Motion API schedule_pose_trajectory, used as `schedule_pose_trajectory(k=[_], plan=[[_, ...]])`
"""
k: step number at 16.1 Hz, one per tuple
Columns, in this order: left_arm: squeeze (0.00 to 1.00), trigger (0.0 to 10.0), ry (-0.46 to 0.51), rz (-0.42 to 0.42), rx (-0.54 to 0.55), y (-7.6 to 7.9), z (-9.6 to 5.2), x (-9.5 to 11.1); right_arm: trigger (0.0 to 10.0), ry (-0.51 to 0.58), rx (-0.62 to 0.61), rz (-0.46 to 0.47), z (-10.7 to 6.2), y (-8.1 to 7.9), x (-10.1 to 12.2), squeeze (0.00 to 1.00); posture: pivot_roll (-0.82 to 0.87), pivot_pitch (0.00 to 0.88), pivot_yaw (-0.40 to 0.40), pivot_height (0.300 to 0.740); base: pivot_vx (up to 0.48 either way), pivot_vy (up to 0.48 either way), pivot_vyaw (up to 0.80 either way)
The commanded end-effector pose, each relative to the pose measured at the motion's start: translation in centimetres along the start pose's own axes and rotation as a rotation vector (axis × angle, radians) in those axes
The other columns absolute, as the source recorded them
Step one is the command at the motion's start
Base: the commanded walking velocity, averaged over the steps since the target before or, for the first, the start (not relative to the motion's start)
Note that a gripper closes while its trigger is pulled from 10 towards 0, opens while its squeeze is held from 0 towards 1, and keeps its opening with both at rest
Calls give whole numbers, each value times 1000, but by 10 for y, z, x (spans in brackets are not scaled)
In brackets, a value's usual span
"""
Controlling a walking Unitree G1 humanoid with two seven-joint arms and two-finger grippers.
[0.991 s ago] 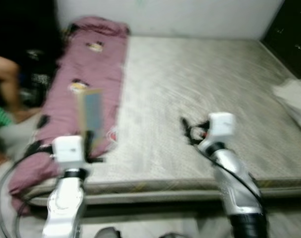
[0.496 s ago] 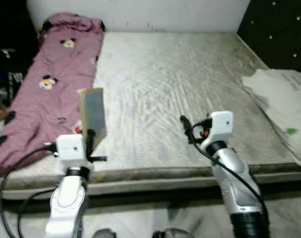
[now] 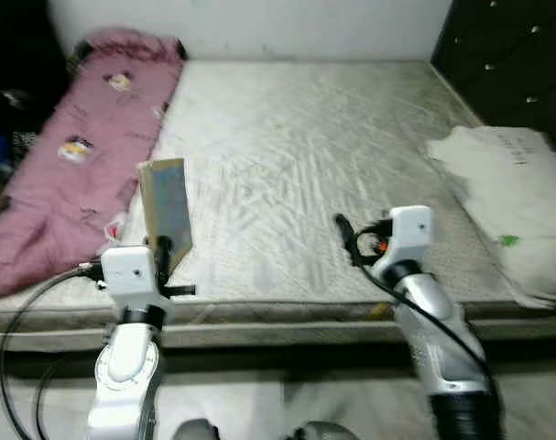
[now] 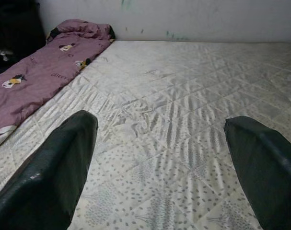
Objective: Clean up the room
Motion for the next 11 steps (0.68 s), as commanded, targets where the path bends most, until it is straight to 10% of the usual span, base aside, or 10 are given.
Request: schedule_pose_trajectory(k=[1,11], plan=[[0,10000,44,3,-23,1,3,10,10000,0,6,6,1,-2,0,0,-55,11,-14,740,0,0,0],[0,10000,55,-38,-82,8,2,13,10000,2,9,4,4,-2,1,0,-57,8,-16,740,125,0,0]])
Point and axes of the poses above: a point about 5 cm out from each wrist's last joint towards the gripper, its own z axis pointing out of the wrist towards the gripper, its own x axis along the axis of the wrist's last joint, y = z × x, the point moved 3 cm from there along z, pointing out of the wrist towards the gripper, and after that the axes turned 13 degrees about -z, right-handed, at the moved point
